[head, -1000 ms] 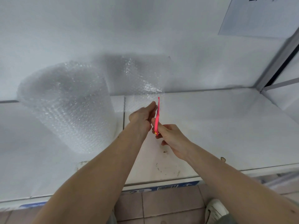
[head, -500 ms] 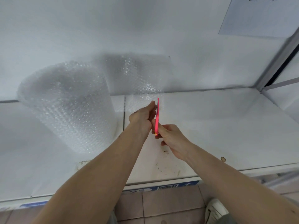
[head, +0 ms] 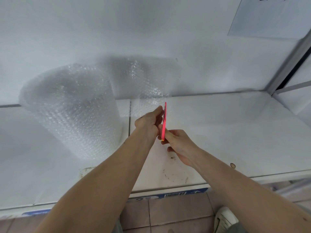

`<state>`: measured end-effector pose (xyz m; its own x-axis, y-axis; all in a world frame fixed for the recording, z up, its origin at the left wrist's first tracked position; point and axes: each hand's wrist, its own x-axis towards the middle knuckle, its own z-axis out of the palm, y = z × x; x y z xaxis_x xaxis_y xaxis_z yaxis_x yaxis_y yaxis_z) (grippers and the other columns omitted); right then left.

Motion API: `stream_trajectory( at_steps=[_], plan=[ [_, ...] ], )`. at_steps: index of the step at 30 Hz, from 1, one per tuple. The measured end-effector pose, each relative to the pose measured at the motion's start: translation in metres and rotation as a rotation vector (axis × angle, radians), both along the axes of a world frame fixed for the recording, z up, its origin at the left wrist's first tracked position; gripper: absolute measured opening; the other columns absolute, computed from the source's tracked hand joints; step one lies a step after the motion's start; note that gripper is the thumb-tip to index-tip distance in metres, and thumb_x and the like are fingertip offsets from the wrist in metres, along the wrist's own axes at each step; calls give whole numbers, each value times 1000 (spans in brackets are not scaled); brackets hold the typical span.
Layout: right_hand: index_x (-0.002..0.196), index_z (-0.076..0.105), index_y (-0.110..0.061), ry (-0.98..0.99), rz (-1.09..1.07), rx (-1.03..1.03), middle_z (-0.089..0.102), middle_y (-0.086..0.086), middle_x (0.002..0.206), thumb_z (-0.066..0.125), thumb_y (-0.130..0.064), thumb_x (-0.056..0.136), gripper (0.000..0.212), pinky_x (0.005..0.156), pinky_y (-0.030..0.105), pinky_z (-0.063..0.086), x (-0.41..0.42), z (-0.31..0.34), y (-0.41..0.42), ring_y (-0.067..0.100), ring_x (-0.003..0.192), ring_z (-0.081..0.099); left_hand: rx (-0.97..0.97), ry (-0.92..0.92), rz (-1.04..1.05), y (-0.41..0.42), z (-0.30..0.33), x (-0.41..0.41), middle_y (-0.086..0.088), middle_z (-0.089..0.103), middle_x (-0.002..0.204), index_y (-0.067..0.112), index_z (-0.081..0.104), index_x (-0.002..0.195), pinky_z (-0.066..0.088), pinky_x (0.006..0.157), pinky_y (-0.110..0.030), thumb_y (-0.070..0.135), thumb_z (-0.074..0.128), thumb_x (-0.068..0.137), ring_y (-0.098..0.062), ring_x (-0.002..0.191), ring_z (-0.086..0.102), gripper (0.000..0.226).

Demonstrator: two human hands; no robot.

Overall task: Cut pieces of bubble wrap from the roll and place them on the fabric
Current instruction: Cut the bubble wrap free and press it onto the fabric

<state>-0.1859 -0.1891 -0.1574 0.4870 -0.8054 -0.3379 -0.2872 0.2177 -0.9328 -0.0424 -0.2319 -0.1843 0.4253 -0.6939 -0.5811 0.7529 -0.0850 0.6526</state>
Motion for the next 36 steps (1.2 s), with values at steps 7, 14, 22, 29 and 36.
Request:
stream_trajectory(
  at_steps=[7, 14, 22, 29, 36],
  plan=[
    [96, 73, -3, -16, -2, -2, 66, 7, 94, 59, -58, 88, 57, 69, 28, 42, 0, 1, 1, 16, 83, 56, 10, 4, 35, 2, 1, 0, -9, 77, 85, 2, 76, 88, 60, 81, -36, 13, 88, 67, -20, 81, 75, 26],
    [98, 73, -3, -29, 8, 27, 68, 11, 101, 59, -62, 86, 61, 71, 29, 43, 1, 5, 0, 17, 86, 56, 0, -12, -11, 1, -1, 0, -7, 77, 90, 5, 78, 86, 58, 80, -32, 17, 87, 66, -19, 82, 75, 25],
    [87, 71, -9, -69, -1, 41, 65, 6, 91, 62, -54, 88, 46, 72, 31, 42, 0, 6, 1, 16, 85, 56, 20, 2, 3, 3, 5, -1, -7, 78, 87, 5, 78, 88, 60, 79, -33, 16, 88, 66, -20, 79, 75, 26],
    [91, 73, -8, -54, -10, 33, 67, 6, 94, 62, -58, 86, 51, 71, 29, 43, 1, 9, 0, 15, 84, 57, 11, -8, -15, 6, 8, -5, -7, 78, 93, 5, 78, 91, 58, 72, -29, 16, 87, 69, -18, 79, 75, 26],
    [88, 72, -8, -68, -27, 13, 64, 5, 88, 63, -54, 88, 47, 70, 30, 42, 1, 12, -2, 16, 82, 55, 80, -81, -10, 12, 18, -7, -4, 74, 78, 6, 74, 83, 55, 63, -27, 16, 83, 72, -16, 65, 69, 17]
  ],
)
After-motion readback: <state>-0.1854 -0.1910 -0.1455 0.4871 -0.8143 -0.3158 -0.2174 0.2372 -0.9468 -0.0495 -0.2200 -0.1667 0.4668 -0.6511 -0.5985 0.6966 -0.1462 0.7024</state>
